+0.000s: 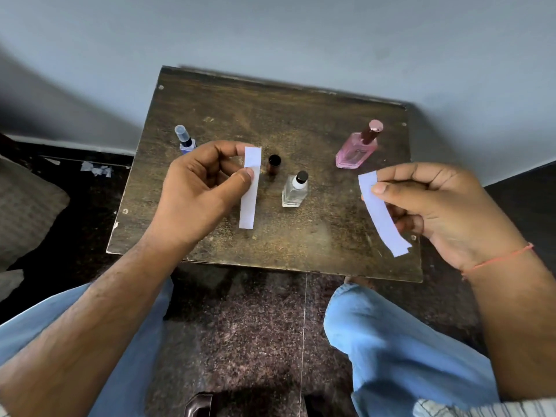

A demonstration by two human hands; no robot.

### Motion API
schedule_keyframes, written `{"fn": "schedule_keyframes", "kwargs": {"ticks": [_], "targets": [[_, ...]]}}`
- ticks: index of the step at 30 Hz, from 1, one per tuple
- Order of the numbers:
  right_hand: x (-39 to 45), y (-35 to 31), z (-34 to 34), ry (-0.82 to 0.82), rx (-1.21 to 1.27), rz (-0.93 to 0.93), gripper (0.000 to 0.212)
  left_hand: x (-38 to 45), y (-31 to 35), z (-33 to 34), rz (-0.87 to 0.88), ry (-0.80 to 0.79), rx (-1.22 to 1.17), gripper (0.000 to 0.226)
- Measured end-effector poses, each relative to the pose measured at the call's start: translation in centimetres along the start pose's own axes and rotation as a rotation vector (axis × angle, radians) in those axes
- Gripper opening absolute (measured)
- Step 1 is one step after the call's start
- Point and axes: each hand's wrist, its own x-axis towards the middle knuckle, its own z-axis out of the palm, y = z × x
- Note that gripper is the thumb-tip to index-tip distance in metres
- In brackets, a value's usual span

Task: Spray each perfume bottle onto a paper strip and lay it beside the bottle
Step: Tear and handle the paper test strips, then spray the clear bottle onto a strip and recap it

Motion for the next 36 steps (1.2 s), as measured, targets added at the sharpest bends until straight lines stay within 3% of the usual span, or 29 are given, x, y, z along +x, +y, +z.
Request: {"fn": "schedule_keyframes", "kwargs": {"ticks": [3,11,17,20,25,29,32,36], "targets": [[1.5,2.2,-1.2,0.128,-0.242,0.015,0.014,0.1,0.1,0.3,0.050,-0.005,0.038,0.026],[3.3,3.9,-2.5,0.322,-0.554,-0.096,0.018,-0.3,0.4,0.4,0.073,-0.045,0.042,0.034],[3.0,3.3,-2.5,0.322,-0.571,-0.042,0.025,-0.5,0.8,0.2,0.101,-0.066,0.099,0.042],[2.8,3.1,-2.4,0.354,-0.600,-0.038,0.019,-0.6,0.8,0.2,0.126,-0.082,0.147,0.037],[2.1,2.2,-1.3,0.454,-0.930,-0.290,0.018,-0.5,0.7,0.2,0.153,-0.088,0.267,0.022],[1.5,1.9,1.3,0.257,-0.760,-0.533,0.017,-0.7,0.7,0.6,0.151,-0.086,0.303,0.020],[1.4,2.6,3.7,0.094,-0.662,-0.590,0.031,-0.7,0.5,0.6,0.165,-0.105,0.332,0.015],[1.8,4.1,6.3,0.015,-0.640,-0.608,0.051,-0.3,0.3,0.6,0.189,-0.119,0.263,0.016]]}}
